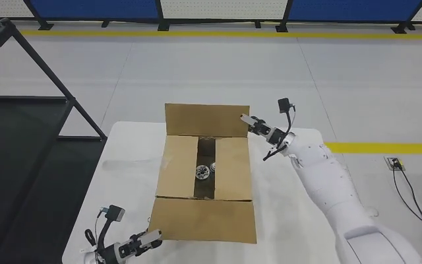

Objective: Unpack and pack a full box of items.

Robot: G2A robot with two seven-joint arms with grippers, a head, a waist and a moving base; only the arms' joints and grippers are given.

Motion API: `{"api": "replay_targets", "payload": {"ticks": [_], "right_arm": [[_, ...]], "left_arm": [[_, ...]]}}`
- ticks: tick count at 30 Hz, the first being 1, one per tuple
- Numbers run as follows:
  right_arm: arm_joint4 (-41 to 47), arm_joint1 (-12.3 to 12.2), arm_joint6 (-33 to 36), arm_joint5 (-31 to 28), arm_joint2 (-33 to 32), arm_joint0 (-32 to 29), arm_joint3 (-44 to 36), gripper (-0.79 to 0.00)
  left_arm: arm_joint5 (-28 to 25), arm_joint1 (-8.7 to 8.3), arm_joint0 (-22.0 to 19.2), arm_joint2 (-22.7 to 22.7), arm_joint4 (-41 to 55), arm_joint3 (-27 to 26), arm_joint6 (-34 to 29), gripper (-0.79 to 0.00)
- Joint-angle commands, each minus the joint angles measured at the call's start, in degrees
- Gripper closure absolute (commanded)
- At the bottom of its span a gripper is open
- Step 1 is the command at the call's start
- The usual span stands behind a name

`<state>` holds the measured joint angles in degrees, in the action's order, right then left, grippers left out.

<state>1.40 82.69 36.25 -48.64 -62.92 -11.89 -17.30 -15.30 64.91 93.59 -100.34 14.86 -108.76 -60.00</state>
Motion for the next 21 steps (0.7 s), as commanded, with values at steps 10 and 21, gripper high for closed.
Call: {"api": "replay_targets", "payload": {"ticks": [10,21], "right_arm": [[7.0,-0.7,9.5,-5.2,-2.1,0.1,-1.4,-0.785],[5.6,-2.0,17.3,-2.1,-0.7,0.1,-8.2,-0.785]], "left_arm": [[1.5,-0.06,-0.8,-0.4,2.9,-3.8,8.5,-0.785],[4.8,0.53,-3.9,2.8,-3.1,-6.3,26.5,-0.785]]}}
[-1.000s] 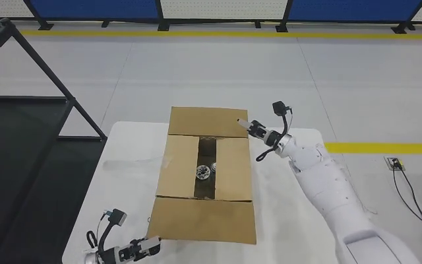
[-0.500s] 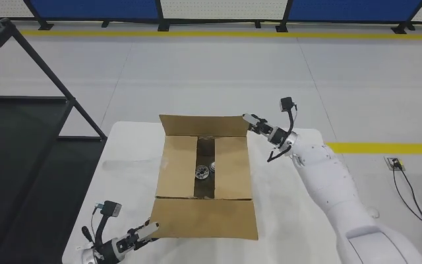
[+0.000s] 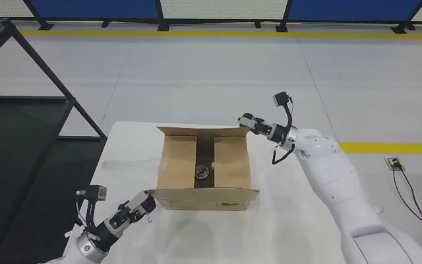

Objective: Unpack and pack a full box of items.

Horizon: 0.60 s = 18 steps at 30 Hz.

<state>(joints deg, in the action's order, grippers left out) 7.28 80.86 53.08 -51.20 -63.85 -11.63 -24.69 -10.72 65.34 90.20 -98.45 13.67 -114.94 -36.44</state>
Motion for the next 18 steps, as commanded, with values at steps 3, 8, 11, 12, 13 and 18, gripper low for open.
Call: {"api": "replay_targets", "payload": {"ticks": [3,8,11,12,13,18], "right_arm": [[-0.7,-0.5,2.2,2.2,0.8,-0.7,-3.3,-0.785],[-0.3,-1.4,5.4,6.0,0.6,-1.9,-7.7,-0.785],[-1.7,-1.8,6.7,8.9,0.8,-2.4,-10.0,-0.785],[-1.7,-1.8,6.7,8.9,0.8,-2.4,-10.0,-0.785],[-1.7,-1.8,6.7,8.9,0.8,-2.4,-10.0,-0.785],[-1.7,-1.8,6.7,8.9,0.8,-2.4,-10.0,-0.785]], "left_arm": [[1.3,0.43,-1.9,3.6,-6.1,-0.1,8.7,-0.785],[2.7,0.86,-4.5,8.0,-11.2,0.1,14.3,-0.785],[3.7,1.05,-5.7,9.9,-13.8,0.5,16.2,-0.785],[4.1,1.10,-6.1,10.4,-14.6,0.7,16.8,-0.785],[4.5,1.14,-6.4,11.0,-15.4,0.9,17.1,-0.785],[3.5,1.09,-7.4,12.2,-17.0,1.9,15.0,-0.785]]}}
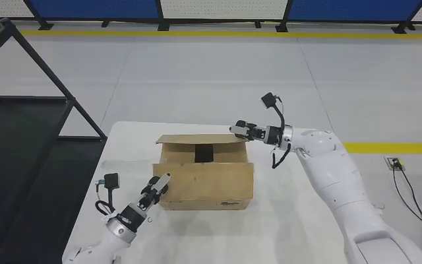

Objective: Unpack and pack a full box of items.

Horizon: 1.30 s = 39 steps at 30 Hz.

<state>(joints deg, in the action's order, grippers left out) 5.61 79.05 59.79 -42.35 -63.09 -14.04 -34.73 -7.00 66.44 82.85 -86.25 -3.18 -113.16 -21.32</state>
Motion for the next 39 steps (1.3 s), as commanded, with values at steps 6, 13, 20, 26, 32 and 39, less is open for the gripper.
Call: {"api": "replay_targets", "payload": {"ticks": [6,13,20,26,32,39], "right_arm": [[1.2,-0.2,-0.6,5.6,0.0,-2.3,-4.5,-0.785],[7.5,-1.1,6.0,17.6,-1.5,-5.9,-10.8,-0.785],[10.0,-1.9,9.0,24.4,-2.3,-8.6,-14.9,-0.785],[9.5,-2.0,8.7,27.8,-1.2,-10.0,-16.4,-0.785],[8.7,-2.2,8.8,28.8,-0.4,-11.3,-16.8,-0.785],[10.0,-3.0,9.1,27.1,-1.8,-13.6,-16.7,-0.785]], "left_arm": [[0.2,0.14,-1.2,1.0,-1.5,1.0,1.4,-0.785],[1.6,0.51,-3.2,3.2,-2.8,2.5,3.4,-0.785],[3.8,0.94,-6.0,5.6,-3.8,4.5,4.8,-0.785],[5.5,1.32,-8.1,7.5,-4.7,5.9,5.8,-0.785],[6.1,1.61,-9.3,8.7,-5.2,6.7,6.2,-0.785],[4.9,1.77,-8.9,6.7,-2.3,5.5,8.3,-0.785]]}}
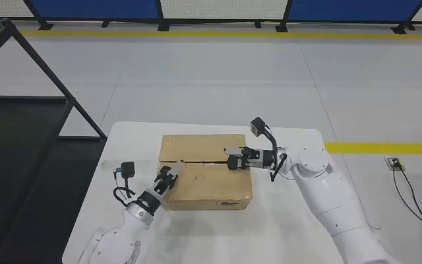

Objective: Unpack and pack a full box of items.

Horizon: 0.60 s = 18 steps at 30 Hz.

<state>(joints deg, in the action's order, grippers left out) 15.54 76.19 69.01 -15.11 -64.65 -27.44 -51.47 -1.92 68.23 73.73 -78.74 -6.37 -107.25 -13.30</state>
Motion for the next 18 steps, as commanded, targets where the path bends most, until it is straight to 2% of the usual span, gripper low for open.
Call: {"api": "replay_targets", "payload": {"ticks": [1,5,7,12,18], "right_arm": [[0.5,-0.2,0.0,-0.5,-0.5,-0.6,0.0,-0.785],[0.9,-0.6,-0.1,-1.4,-1.2,-1.3,-0.3,-0.785],[0.9,-0.8,-0.5,-1.8,-1.6,-1.6,-0.5,-0.785],[0.6,-0.9,-1.1,-1.8,-1.7,-1.7,-0.5,-0.785],[0.6,-0.9,-1.1,-1.8,-1.7,-1.7,-0.5,-0.785]], "left_arm": [[-0.7,-0.05,0.9,-2.4,2.7,-0.9,1.1,-0.785],[-1.6,-0.32,3.1,-8.2,7.1,-1.2,2.0,-0.785],[-2.1,-0.56,4.6,-11.7,8.5,-0.3,1.9,-0.785],[-2.6,-1.01,7.4,-17.5,11.1,3.0,-0.3,-0.785],[-2.6,-1.01,7.4,-17.5,11.1,3.0,-0.3,-0.785]]}}
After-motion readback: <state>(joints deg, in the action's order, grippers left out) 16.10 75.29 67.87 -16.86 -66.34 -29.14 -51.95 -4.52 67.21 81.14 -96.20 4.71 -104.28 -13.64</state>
